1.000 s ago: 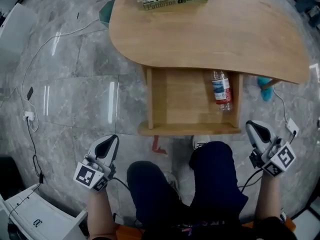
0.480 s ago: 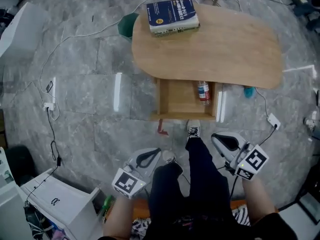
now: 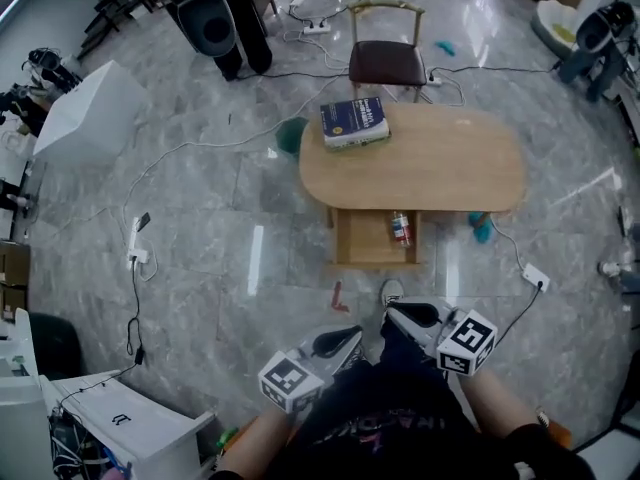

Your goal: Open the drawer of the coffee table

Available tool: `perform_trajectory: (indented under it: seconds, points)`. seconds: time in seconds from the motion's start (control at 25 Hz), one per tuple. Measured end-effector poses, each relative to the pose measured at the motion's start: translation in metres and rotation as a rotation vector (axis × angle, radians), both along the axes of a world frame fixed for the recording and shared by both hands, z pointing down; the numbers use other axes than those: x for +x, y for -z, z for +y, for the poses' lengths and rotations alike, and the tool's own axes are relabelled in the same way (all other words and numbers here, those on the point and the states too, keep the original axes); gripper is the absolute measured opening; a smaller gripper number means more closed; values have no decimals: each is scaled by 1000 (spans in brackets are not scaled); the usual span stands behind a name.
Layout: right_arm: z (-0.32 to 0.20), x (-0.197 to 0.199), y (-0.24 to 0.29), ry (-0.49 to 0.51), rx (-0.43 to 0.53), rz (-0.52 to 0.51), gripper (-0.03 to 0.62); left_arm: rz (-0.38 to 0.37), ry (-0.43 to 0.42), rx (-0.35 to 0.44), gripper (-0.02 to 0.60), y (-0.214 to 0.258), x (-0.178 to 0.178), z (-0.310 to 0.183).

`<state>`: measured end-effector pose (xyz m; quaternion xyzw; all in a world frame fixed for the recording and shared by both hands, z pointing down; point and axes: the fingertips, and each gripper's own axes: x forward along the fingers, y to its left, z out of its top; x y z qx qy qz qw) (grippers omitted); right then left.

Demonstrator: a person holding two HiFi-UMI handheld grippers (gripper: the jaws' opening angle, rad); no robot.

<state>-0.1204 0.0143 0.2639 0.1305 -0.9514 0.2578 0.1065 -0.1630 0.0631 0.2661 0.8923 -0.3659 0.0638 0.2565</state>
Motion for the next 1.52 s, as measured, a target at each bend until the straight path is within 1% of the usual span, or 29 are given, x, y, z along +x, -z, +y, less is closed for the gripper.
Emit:
perform_trajectory:
  seconds: [0.16, 0.28, 0.36, 0.44, 0.52, 0.68, 0.92, 1.04, 1.2, 1.32, 1.52]
  points:
    - [54, 10, 31, -17, 49, 1, 2, -23, -51, 12, 6, 18, 7, 48]
    - [90, 24, 41, -18, 81, 11, 2, -1, -74, 9, 6, 24, 23, 73]
    - [109, 36, 40, -17, 93, 29, 2, 22, -82, -7, 6, 23, 37, 87]
    - [123, 50, 43, -16, 99, 40, 2, 35, -84, -12, 6, 25, 52, 98]
    - [130, 65, 49, -12, 107, 39, 2, 32, -79, -4, 6, 31, 68, 104]
    - [142, 95, 54, 35, 114, 32, 2, 33, -34, -5, 6, 38, 102, 114]
    - [166, 141, 62, 158, 124, 17, 2, 58, 67, 12, 6, 51, 155, 121]
    - [170, 166, 54, 165, 99, 6, 2, 63, 104, 12, 6, 49, 179, 127]
    - [182, 185, 53, 184, 86, -11, 2, 70, 138, -1, 6, 46, 200, 140]
    - [190, 195, 54, 205, 84, -26, 2, 73, 145, -2, 6, 48, 214, 148]
    - [195, 215, 49, 209, 66, -28, 2, 67, 163, 13, 6, 49, 232, 155]
